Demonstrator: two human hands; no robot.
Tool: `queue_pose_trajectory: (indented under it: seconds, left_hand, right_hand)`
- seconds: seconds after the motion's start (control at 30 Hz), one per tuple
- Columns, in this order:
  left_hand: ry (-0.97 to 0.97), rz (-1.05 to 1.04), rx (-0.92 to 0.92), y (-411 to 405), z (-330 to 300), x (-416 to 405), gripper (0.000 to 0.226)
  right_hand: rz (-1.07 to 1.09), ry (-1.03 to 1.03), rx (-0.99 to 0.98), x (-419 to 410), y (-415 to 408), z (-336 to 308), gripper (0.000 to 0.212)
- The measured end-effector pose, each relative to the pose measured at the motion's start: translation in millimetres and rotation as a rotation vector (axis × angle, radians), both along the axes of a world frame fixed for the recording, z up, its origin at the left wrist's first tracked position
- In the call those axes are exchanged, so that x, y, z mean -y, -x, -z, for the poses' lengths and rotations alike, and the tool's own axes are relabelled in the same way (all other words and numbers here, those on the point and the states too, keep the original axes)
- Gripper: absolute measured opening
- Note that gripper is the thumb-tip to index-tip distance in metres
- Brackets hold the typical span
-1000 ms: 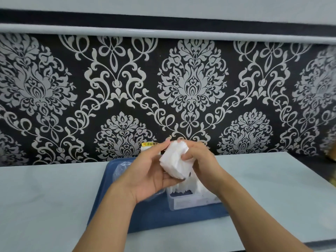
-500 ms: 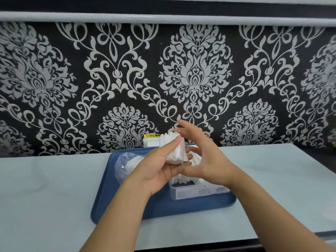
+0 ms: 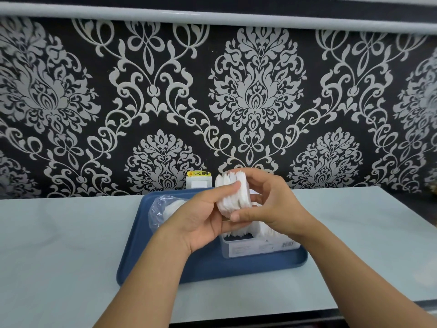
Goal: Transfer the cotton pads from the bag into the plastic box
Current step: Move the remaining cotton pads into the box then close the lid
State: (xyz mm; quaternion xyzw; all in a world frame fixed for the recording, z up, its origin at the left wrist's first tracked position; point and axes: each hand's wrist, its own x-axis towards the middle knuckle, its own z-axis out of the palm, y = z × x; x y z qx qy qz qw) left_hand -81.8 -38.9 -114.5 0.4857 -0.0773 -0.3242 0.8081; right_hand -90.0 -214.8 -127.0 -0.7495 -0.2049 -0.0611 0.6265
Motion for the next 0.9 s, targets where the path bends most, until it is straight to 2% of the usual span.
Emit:
queue_pose_trajectory:
  seconds: [0.13, 0.33, 0.5, 0.77, 0.9]
  left_hand:
    - [0.026, 0.030, 0.007, 0.1, -0.8, -1.9, 0.028]
    - [0.035, 0.028, 0.011, 2.4, -0.5, -1.0, 0.038]
    - [0.039, 0.058, 0.015, 3.3, -1.3, -3.1, 0.043]
    - [0.017, 0.039, 0.052, 2.9, 1.8, -0.4, 0.046]
    - [0.032, 0.045, 0.036, 1.8, 2.5, 1.4, 0.050]
  right_hand:
    - [-0.043, -0.060, -0.040, 2.9, -0.2, 1.3, 0.070]
    - [-0.063, -0.046, -0.069, 2.9, -1.1, 0.4, 0.070]
    - [-0.115, -0.111, -0.105, 2.9, 0.6, -1.5, 0.060]
    - [-0.080, -0.004, -0.072, -0.5, 1.6, -0.9, 0.066]
    - [-0.057, -0.028, -0.042, -1.8, 2.4, -1.7, 0.058]
